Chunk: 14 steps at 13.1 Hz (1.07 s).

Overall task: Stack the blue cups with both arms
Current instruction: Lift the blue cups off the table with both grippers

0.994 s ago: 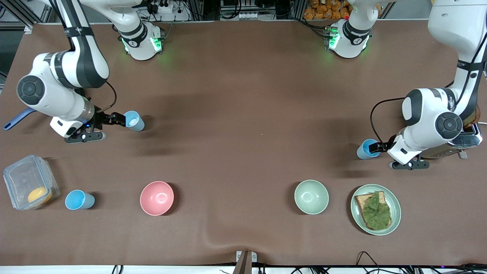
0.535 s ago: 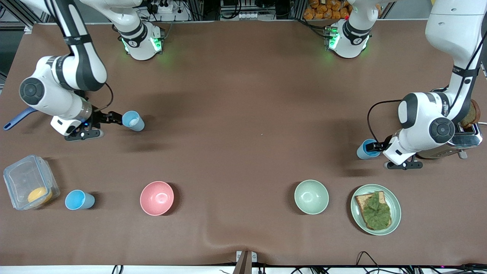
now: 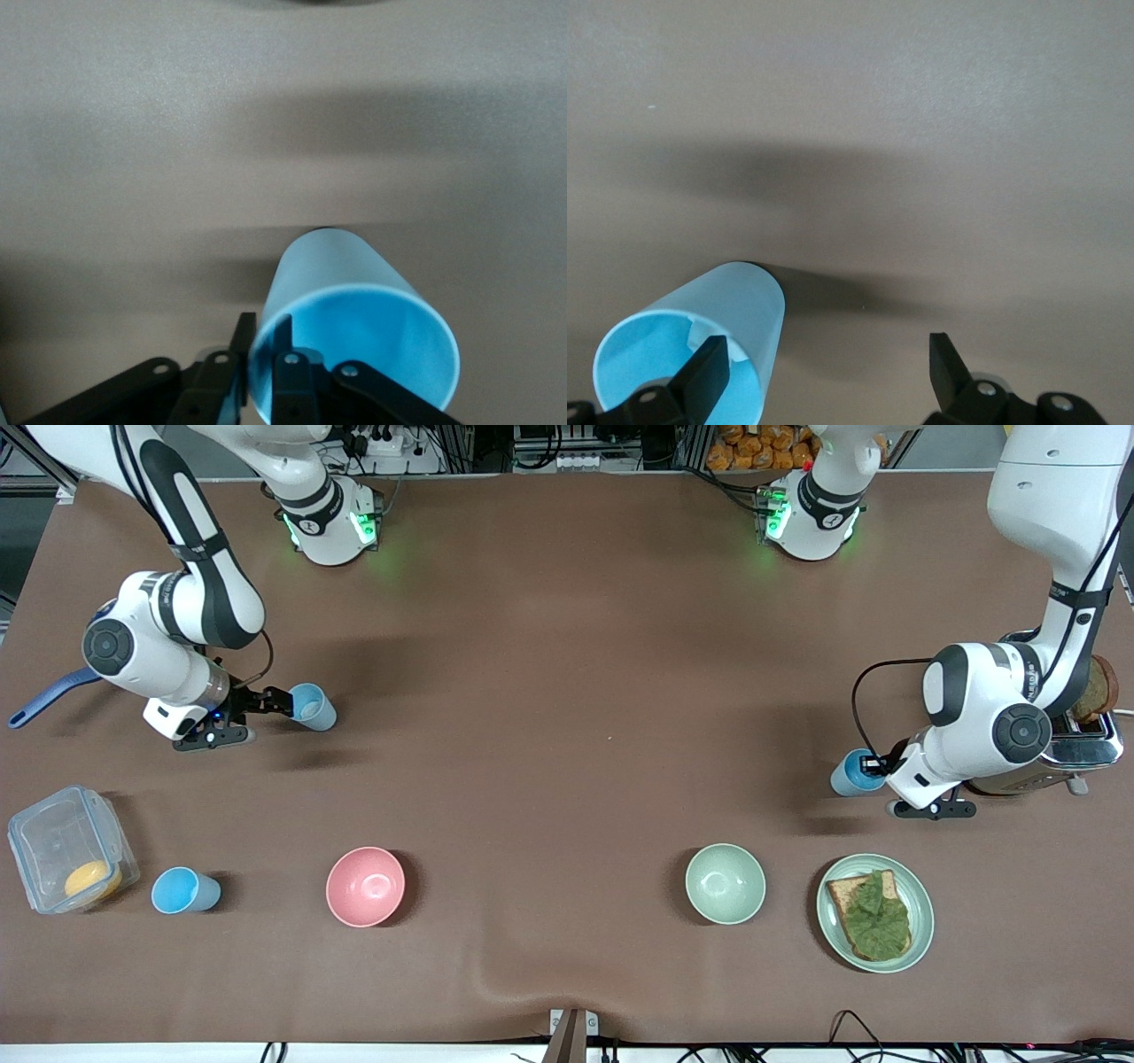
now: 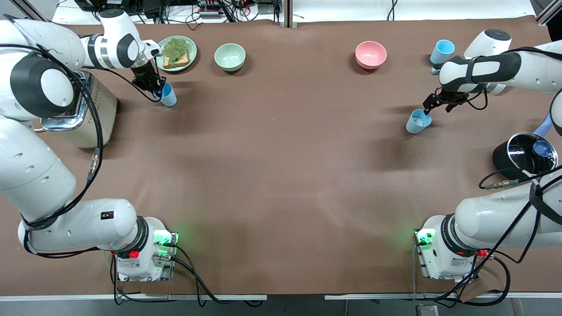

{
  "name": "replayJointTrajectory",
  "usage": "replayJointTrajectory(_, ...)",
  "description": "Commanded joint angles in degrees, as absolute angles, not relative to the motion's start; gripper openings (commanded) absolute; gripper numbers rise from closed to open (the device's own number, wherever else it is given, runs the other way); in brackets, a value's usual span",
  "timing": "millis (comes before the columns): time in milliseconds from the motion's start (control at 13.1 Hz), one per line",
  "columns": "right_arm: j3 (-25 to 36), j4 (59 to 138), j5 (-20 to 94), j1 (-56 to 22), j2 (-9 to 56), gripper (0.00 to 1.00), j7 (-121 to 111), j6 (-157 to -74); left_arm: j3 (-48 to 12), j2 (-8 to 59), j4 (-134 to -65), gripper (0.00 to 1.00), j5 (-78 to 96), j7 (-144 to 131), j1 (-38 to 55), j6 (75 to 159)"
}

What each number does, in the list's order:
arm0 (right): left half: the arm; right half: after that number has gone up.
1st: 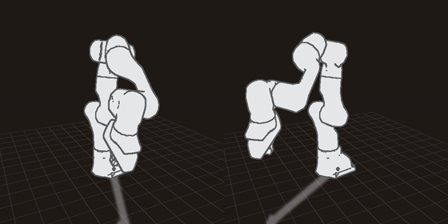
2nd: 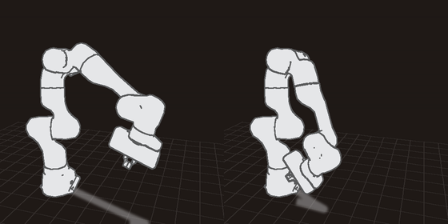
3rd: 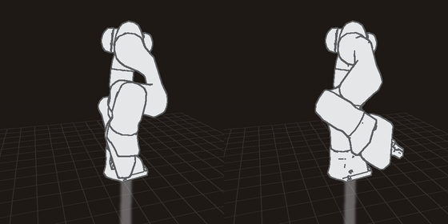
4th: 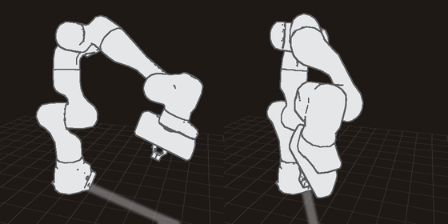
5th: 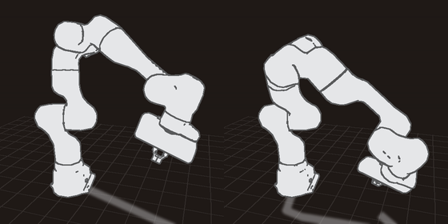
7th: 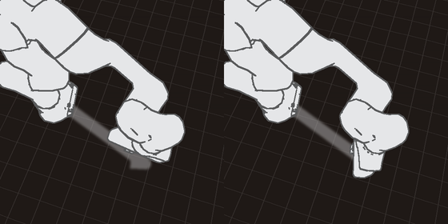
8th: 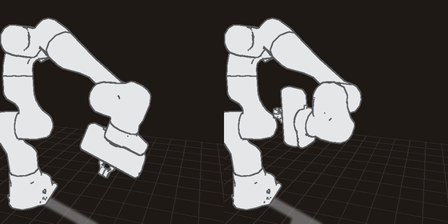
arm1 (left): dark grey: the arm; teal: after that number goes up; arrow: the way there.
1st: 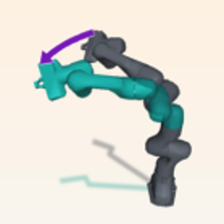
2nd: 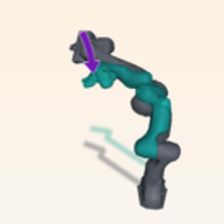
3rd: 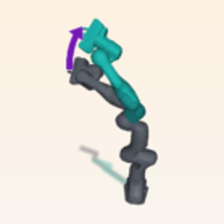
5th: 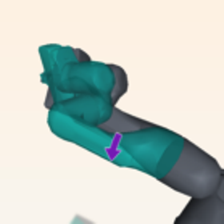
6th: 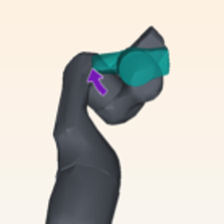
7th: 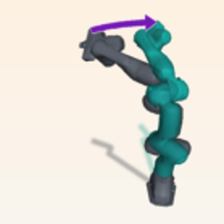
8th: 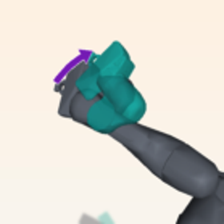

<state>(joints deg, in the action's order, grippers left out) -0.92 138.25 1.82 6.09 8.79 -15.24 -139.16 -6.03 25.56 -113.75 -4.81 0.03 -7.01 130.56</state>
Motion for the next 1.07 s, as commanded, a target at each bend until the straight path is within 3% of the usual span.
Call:
replayJointTrajectory(0,-1.32,139.31,2.20,6.15,7.56,1.00,-15.91,-139.04,-6.42,25.14,-112.94,0.00,-5.98,1.41,-7.56,129.37)
replayJointTrajectory(535,-1.41,139.83,2.55,5.36,7.03,1.00,-15.91,-137.02,-7.81,23.64,-110.49,0.00,-5.45,1.67,-7.38,129.37)
replayJointTrajectory(611,-1.41,139.83,2.55,5.36,7.12,0.92,-15.91,-137.02,-8.26,23.56,-109.78,0.00,-5.36,1.50,-7.47,129.20)
replayJointTrajectory(764,-1.41,139.83,3.33,5.10,7.99,0.51,-15.91,-137.63,-9.31,22.59,-108.81,0.00,-5.36,1.49,-7.47,128.24)
replayJointTrajectory(994,-1.49,139.40,4.48,4.84,10.28,0.14,-15.82,-139.39,-10.45,22.67,-105.31,0.00,-5.19,1.23,-7.30,124.82)
